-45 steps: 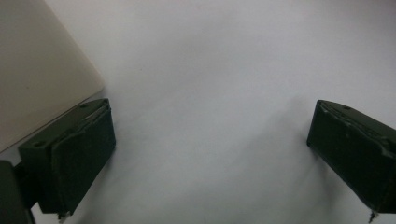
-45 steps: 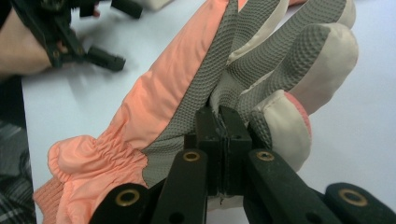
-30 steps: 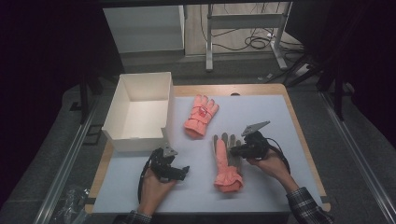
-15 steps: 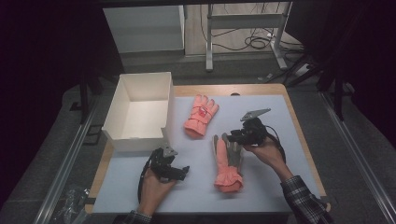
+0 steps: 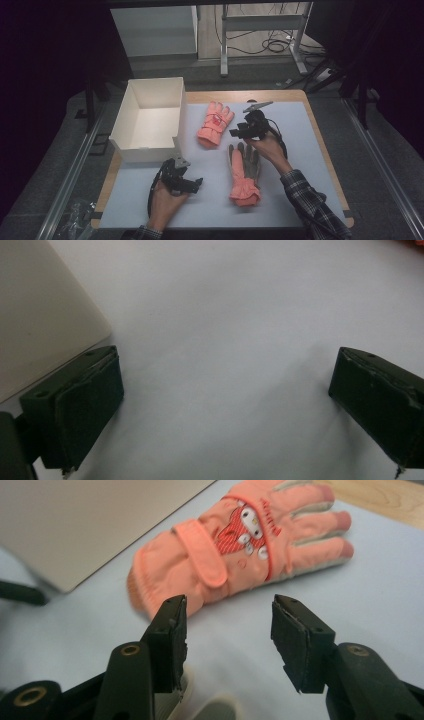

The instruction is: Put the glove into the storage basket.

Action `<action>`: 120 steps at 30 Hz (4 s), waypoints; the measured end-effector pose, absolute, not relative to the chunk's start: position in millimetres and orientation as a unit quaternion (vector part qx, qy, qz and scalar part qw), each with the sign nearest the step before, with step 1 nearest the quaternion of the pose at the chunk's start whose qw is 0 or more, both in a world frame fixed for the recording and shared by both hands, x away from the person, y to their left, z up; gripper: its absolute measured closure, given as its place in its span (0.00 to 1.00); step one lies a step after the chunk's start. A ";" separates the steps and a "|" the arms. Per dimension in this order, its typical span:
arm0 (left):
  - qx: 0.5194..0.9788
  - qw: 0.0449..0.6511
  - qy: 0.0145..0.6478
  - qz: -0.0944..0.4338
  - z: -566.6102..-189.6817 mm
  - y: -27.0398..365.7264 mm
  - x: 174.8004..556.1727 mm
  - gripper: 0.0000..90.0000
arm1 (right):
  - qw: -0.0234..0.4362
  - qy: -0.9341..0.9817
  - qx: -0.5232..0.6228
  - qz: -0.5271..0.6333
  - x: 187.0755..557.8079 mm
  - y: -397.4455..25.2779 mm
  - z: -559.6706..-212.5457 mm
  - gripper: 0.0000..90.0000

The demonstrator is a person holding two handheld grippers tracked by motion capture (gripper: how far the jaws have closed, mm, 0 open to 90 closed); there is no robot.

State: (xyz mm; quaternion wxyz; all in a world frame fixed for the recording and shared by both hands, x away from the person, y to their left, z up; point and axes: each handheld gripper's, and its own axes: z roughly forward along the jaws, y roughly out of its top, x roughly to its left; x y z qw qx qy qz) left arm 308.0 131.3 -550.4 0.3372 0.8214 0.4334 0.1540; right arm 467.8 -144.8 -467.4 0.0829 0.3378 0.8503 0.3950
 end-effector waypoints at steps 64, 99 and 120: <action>0.821 0.338 0.434 0.154 -550.5 131.1 307.9 0.01 | 0.091 0.864 0.352 0.349 535.8 -74.0 -495.9 0.96; 0.822 0.337 0.433 0.154 -550.4 131.5 307.9 0.01 | 0.025 0.868 0.289 0.402 488.9 -96.9 -441.1 0.96; 0.820 0.339 0.434 0.154 -550.5 131.2 307.7 0.01 | 0.005 0.873 0.258 0.415 440.5 -133.3 -417.3 0.96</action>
